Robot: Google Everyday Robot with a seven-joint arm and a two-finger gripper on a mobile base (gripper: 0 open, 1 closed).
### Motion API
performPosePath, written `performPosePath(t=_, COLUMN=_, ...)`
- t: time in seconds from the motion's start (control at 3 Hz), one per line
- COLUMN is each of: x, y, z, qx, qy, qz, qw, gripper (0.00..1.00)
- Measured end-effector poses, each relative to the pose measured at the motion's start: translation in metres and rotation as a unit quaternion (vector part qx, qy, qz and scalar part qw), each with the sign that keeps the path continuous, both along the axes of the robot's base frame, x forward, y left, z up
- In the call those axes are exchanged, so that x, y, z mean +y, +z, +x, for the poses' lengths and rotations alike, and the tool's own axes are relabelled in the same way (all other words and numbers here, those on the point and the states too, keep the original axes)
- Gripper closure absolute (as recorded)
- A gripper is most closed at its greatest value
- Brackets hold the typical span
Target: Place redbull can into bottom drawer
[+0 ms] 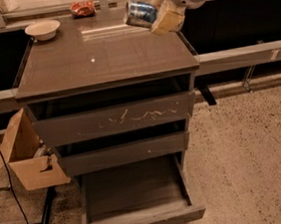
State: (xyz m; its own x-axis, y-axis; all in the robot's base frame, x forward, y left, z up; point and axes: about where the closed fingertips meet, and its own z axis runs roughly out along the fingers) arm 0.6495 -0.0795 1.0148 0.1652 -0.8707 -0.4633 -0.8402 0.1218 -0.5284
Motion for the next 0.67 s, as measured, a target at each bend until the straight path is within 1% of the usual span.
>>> performPosePath(t=0.33, x=0.004, y=-0.007, z=-0.012, qx=0.008, qy=0.005, qz=0.001, qw=1.0000, gripper=1.00)
performPosePath(t=0.67, x=0.006, y=-0.019, z=-0.035, qx=0.020, qy=0.009, qz=0.006, qw=0.9997, gripper=1.00)
